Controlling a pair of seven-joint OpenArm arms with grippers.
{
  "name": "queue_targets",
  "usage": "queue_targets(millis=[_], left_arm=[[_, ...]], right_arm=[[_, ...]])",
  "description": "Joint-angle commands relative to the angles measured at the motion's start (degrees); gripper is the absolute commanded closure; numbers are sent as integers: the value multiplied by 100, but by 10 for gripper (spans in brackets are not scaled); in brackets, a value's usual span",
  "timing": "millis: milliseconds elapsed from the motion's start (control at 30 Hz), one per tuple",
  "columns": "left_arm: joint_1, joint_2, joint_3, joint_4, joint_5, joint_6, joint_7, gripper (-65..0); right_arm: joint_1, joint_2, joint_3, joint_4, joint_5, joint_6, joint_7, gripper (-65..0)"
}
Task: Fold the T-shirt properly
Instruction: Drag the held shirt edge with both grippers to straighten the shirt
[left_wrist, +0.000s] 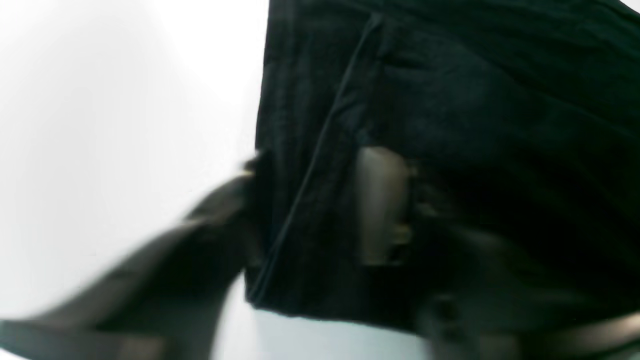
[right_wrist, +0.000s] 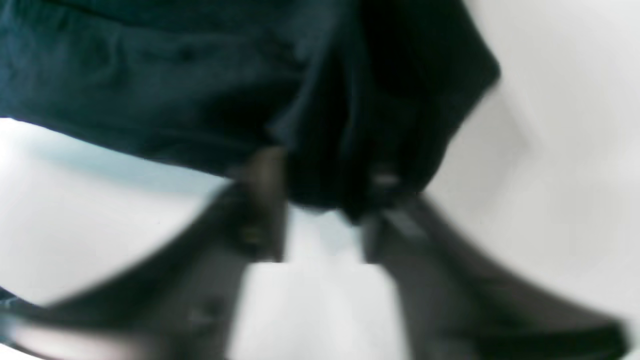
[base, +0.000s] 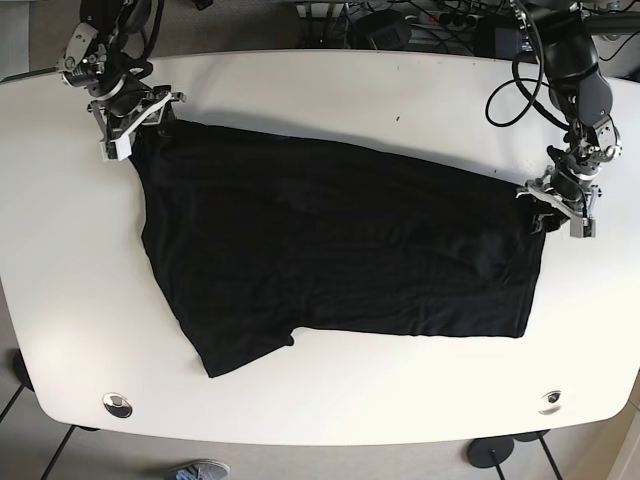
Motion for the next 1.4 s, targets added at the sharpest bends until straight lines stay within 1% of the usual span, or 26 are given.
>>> queue_targets(millis=[33, 67, 167, 233, 433, 467, 533, 567, 600, 700, 733, 767, 800, 867, 900, 1000, 1067, 1133, 1167, 1200, 1233, 1300, 1333, 1367, 1400], left_arm=[[-64, -96, -51, 100, 480, -48, -151, -8], [-55, -88, -68, 109, 612, -48, -151, 0], [279, -79, -517, 153, 603, -57, -142, 0], [542, -79, -833, 426, 603, -65, -142, 0], [1369, -52, -930, 1076, 594, -65, -133, 0], [1439, 18, -930, 1190, 559, -65, -133, 0], [1597, 132, -991, 1604, 313, -65, -133, -1], [1694, 167, -1044, 1832, 172, -65, -124, -21], [1756, 176, -1053, 2043, 49, -65, -54, -63], [1720, 202, -1026, 2289, -241, -57, 456, -261], [1518, 308, -1026, 2272, -320, -48, 614, -353], [1360, 361, -1035, 2254, -320, -39, 676, -390], [1246, 361, -1035, 2219, -320, -39, 728, -410], [1061, 352, -842, 1902, -320, -39, 931, -428], [903, 299, -552, 1665, -312, -39, 1001, -428], [815, 211, -191, 1524, -294, -39, 1001, -428], [815, 211, -103, 1524, -285, -30, 1010, -426], [824, 211, -139, 1507, -276, -22, 1010, -426], [833, 202, -147, 1445, -232, -13, 1010, -425], [850, 202, -147, 1366, -74, -13, 1010, -417], [850, 220, -147, 1261, 278, -13, 1010, -367], [850, 246, -130, 1138, 699, -39, 992, -269], [850, 255, -121, 1076, 840, -48, 992, -228], [859, 255, -139, 1023, 902, -48, 992, -160], [859, 255, -147, 1023, 902, -57, 992, -114]], right_arm=[[10, 75, 20, 94, 111, 19, 81, -19], [2, 75, 20, 121, 111, 19, 81, -25], [-157, 137, 47, 314, 111, 28, 72, -25], [-315, 154, 47, 525, 129, 28, 72, -25], [-719, 154, 47, 868, 129, 28, 72, -27], [-754, 154, 38, 859, 129, 28, 72, -27], [-772, 145, 38, 850, 120, 28, 72, -29], [-781, 145, 29, 850, 120, 28, 72, -29], [-781, 145, 29, 850, 120, 28, 72, -29], [-754, 145, 20, 850, 138, 28, 72, -29], [-746, 145, 20, 850, 138, 28, 72, -29], [-746, 145, 20, 850, 138, 28, 72, -29], [-746, 137, 20, 850, 138, 36, 81, -29], [-737, 128, 20, 841, 138, 36, 90, -29], [-737, 110, 12, 841, 146, 36, 90, -29], [-702, 93, 12, 841, 155, 36, 99, -29], [-693, 93, 12, 850, 217, 36, 99, -29], [-710, 93, 29, 850, 498, 36, 99, -29], [-710, 101, 29, 850, 612, 36, 99, -29], [-702, 101, 29, 850, 674, 36, 99, -29], [-702, 110, 29, 859, 735, 36, 99, -29], [-693, 110, 29, 868, 735, 36, 99, -29], [-693, 110, 29, 868, 735, 36, 99, -29], [-693, 101, 29, 859, 735, 36, 99, -29], [-693, 101, 29, 850, 735, 36, 99, -29]])
